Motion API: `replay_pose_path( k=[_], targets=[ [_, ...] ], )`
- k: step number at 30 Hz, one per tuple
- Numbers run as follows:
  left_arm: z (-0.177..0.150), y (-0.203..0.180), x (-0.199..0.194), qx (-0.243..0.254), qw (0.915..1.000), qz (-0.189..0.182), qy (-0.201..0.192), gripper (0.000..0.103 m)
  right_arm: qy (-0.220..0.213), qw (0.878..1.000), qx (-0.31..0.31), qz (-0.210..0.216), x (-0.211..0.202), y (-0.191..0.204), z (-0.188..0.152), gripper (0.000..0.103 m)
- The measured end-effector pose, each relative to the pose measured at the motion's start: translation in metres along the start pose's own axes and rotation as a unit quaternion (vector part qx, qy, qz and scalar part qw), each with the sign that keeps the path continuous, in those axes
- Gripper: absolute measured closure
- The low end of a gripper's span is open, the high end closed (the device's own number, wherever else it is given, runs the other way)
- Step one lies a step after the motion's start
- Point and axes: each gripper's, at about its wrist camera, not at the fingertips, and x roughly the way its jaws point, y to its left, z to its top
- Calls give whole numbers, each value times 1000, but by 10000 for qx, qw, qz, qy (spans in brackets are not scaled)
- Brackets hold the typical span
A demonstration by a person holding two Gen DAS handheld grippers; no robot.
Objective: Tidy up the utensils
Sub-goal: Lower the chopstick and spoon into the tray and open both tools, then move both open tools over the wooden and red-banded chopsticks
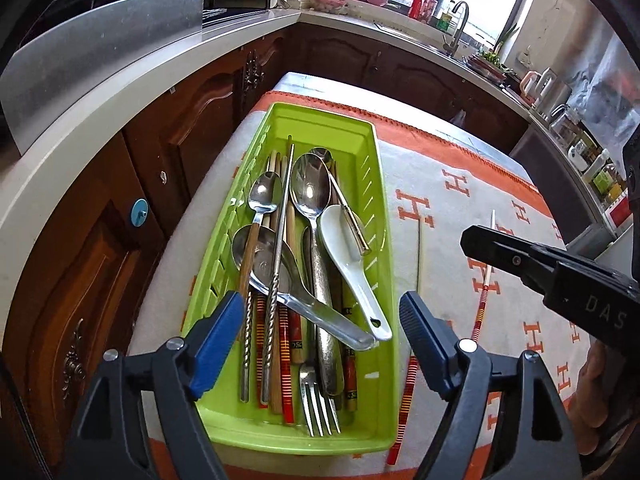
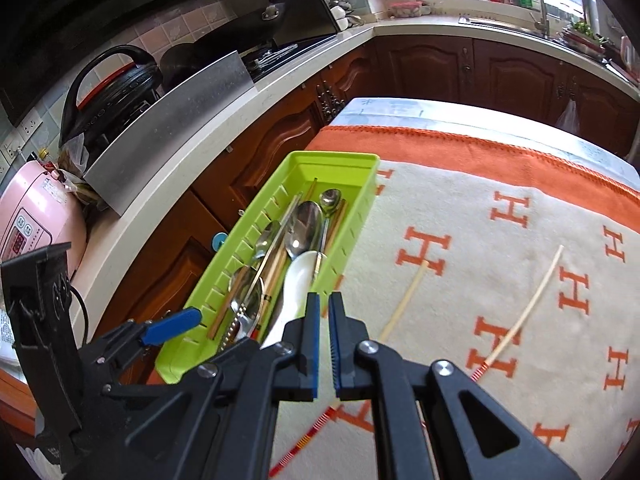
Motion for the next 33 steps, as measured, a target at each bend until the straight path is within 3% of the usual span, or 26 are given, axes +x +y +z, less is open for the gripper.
replay_pose_path(
  k=[8, 25, 30, 33],
  targets=[
    [-10, -20, -10, 299, 9995, 121, -71, 20, -3, 9995, 211, -240, -16, -28, -32, 97],
    [-14, -80, -19, 950, 9944, -299, -365, 21, 39, 9898, 1327, -517, -27, -104, -79, 97],
    [-15, -102, -17, 1198, 9910, -461, -391, 48, -27, 9886, 1433, -463, -29, -113, -81, 97],
    [-18, -113, -8, 1340, 9894, -493, -278, 52, -49, 9879, 1493, -428, -29, -119, -84, 97]
  ],
)
